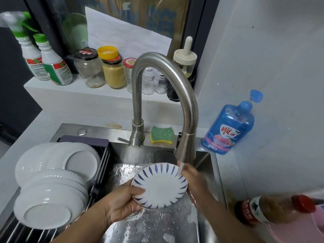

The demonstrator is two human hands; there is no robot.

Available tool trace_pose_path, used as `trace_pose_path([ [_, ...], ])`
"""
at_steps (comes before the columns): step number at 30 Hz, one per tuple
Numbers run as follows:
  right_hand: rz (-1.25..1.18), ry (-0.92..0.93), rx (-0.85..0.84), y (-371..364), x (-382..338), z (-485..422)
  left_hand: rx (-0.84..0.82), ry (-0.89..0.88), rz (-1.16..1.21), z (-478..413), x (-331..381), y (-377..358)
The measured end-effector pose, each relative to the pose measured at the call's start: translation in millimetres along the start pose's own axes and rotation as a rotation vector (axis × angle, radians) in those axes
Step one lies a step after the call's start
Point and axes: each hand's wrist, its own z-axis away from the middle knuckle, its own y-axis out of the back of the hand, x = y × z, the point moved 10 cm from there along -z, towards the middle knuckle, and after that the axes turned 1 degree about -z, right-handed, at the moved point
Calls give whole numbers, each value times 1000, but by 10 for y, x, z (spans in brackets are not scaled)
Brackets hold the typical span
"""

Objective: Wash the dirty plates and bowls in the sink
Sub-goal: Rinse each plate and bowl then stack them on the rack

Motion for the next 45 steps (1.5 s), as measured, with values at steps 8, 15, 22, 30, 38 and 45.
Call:
trace_pose_path([
  [8, 404, -13, -59, -54, 29, 143, 236, -280, -204, -53, 322, -23],
  [15, 497, 67, 238, 37, -120, 163, 252, -210, 5, -180, -101, -208],
  [22, 217, -33, 133, 56, 128, 230, 476, -456, -166, -95, 62, -208],
  [30, 357, -1, 149, 51, 88, 14, 495, -484, -519, 52, 597, -48],
  [38, 192, 11, 248, -5, 330, 80, 209, -275, -208, 46, 3, -223],
  [45, 284, 60, 118, -45, 242, -6, 249, -251, -233, -55, 40, -39],
])
